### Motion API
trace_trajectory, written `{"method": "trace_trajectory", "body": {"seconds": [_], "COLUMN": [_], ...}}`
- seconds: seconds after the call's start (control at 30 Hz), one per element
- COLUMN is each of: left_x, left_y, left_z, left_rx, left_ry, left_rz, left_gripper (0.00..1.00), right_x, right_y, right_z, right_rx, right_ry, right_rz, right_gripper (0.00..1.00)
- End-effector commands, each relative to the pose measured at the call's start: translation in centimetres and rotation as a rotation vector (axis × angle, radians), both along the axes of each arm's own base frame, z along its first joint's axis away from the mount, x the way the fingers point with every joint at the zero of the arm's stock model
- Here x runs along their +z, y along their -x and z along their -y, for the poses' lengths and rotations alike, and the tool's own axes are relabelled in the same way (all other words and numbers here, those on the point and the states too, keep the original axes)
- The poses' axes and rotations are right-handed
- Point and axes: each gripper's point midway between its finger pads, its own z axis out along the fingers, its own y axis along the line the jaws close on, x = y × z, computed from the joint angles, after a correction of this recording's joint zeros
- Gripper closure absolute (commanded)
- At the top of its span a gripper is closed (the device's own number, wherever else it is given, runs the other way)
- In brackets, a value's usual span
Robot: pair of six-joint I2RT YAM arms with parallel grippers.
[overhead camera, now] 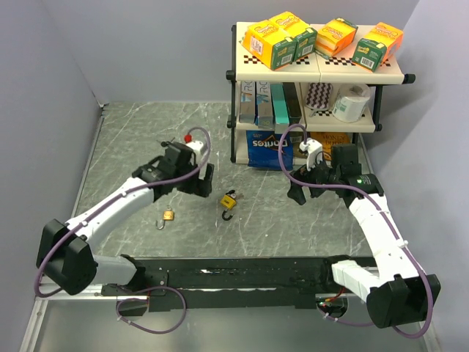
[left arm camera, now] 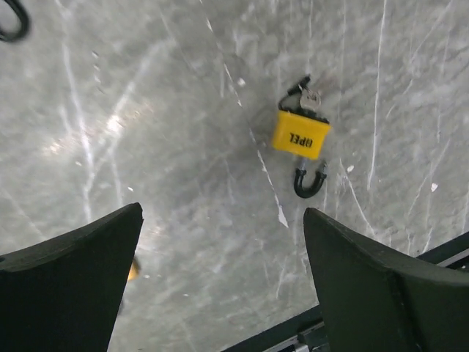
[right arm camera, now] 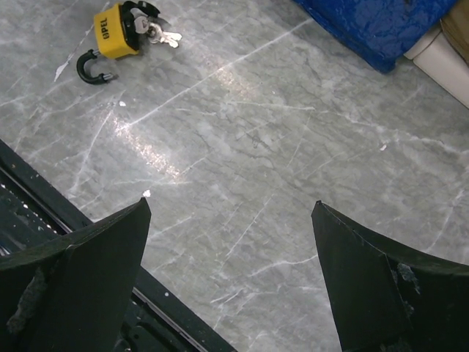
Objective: Lock with the key
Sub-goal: Pick up the lock from the center of the board.
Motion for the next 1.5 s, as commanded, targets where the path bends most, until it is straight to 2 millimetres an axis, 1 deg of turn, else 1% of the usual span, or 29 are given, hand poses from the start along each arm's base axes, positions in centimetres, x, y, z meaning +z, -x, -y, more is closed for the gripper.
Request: {"method": "trace_trajectory", "body": {"seconds": [0.0, 0.03, 0.07, 0.1, 0.13, 0.2, 0.23, 0.3, 0.33, 0.43, 0.47, 0.53, 0.67, 0.7, 0.8, 0.87, 1.03, 1.17, 1.2, 1.23, 1.3, 1.37, 1.4, 1.43, 1.47], "left_x": [0.8, 0.1, -0.2, -0.3, -0.9, -1.0, -1.7, -2.2, -3.0, -3.8, -3.7, -4.2, -5.6, -6.4, -7.1, -7.2, -7.8, -9.6, -10.7, -11.3, -12.1, -12.6, -12.3, -12.6, -12.5], "left_y": [0.4, 0.5, 1.5, 1.7, 2.1, 2.3, 2.8, 3.0, 3.2, 2.8, 2.6, 2.2, 1.2, 1.2, 1.1, 0.9, 0.5, 0.0, -0.3, -0.2, -0.6, -0.6, -0.7, -0.4, -0.5], "left_z": [2.8, 3.3, 4.6, 5.2, 6.1, 7.2, 8.0, 8.8, 9.3, 10.3, 10.8, 11.1, 11.2, 11.3, 12.2, 12.5, 12.8, 12.3, 11.9, 11.6, 11.1, 10.8, 10.7, 10.3, 10.4], "left_rx": [0.050, 0.058, 0.033, 0.026, 0.012, -0.012, -0.027, -0.043, -0.049, -0.062, -0.069, -0.072, -0.057, -0.067, -0.103, -0.106, -0.119, -0.111, -0.100, -0.096, -0.079, -0.081, -0.079, -0.083, -0.085], "left_ry": [0.068, 0.046, 0.052, 0.053, 0.042, 0.048, 0.041, 0.034, 0.022, 0.013, 0.019, 0.007, -0.027, -0.044, -0.038, -0.027, -0.028, -0.076, -0.096, -0.111, -0.124, -0.123, -0.117, -0.123, -0.116], "left_rz": [0.061, 0.060, 0.049, 0.052, 0.050, 0.053, 0.038, 0.028, 0.013, 0.012, 0.017, 0.021, 0.033, 0.019, 0.012, 0.023, 0.034, 0.015, -0.010, -0.034, -0.049, -0.045, -0.031, -0.032, -0.023], "left_gripper": [0.04, 0.04, 0.04, 0.04, 0.04, 0.04, 0.04, 0.04, 0.04, 0.03, 0.02, 0.01, 0.02, 0.02, 0.06, 0.07, 0.11, 0.16, 0.19, 0.20, 0.23, 0.26, 0.28, 0.29, 0.32], "right_x": [0.4, 0.2, 0.3, -0.2, -0.2, -0.6, -0.7, -0.8, -0.8, -0.9, -1.0, -1.0, -1.2, -1.2, -1.1, -1.1, -1.1, -0.9, -0.9, -0.8, -0.7, -0.6, -0.6, -0.6, -0.7], "right_y": [0.3, 0.3, 0.4, 0.6, 0.6, 0.8, 0.9, 0.9, 0.9, 0.9, 1.0, 1.1, 1.0, 0.9, 0.7, 0.6, 0.5, 0.3, 0.3, 0.4, 0.4, 0.4, 0.4, 0.4, 0.3], "right_z": [0.8, 1.0, 1.3, 1.4, 1.6, 1.8, 1.8, 1.9, 2.0, 2.1, 2.0, 2.0, 2.1, 2.2, 2.0, 2.0, 1.8, 1.7, 1.7, 1.6, 1.6, 1.6, 1.6, 1.7, 1.7], "right_rx": [-0.025, -0.029, -0.037, -0.037, -0.036, -0.039, -0.039, -0.043, -0.047, -0.054, -0.055, -0.051, -0.060, -0.062, -0.061, -0.060, -0.050, -0.050, -0.051, -0.049, -0.046, -0.039, -0.038, -0.040, -0.039], "right_ry": [0.025, 0.032, 0.041, 0.050, 0.059, 0.071, 0.073, 0.076, 0.077, 0.078, 0.074, 0.073, 0.080, 0.081, 0.077, 0.072, 0.067, 0.062, 0.059, 0.058, 0.057, 0.059, 0.060, 0.062, 0.065], "right_rz": [0.024, 0.026, 0.038, 0.034, 0.040, 0.035, 0.036, 0.036, 0.035, 0.035, 0.030, 0.031, 0.025, 0.025, 0.026, 0.022, 0.015, 0.016, 0.016, 0.016, 0.019, 0.024, 0.023, 0.020, 0.020], "right_gripper": [0.00, 0.00, 0.00, 0.00, 0.00, 0.00, 0.00, 0.00, 0.00, 0.00, 0.00, 0.00, 0.00, 0.00, 0.00, 0.00, 0.00, 0.00, 0.00, 0.00, 0.00, 0.00, 0.00, 0.00, 0.00]}}
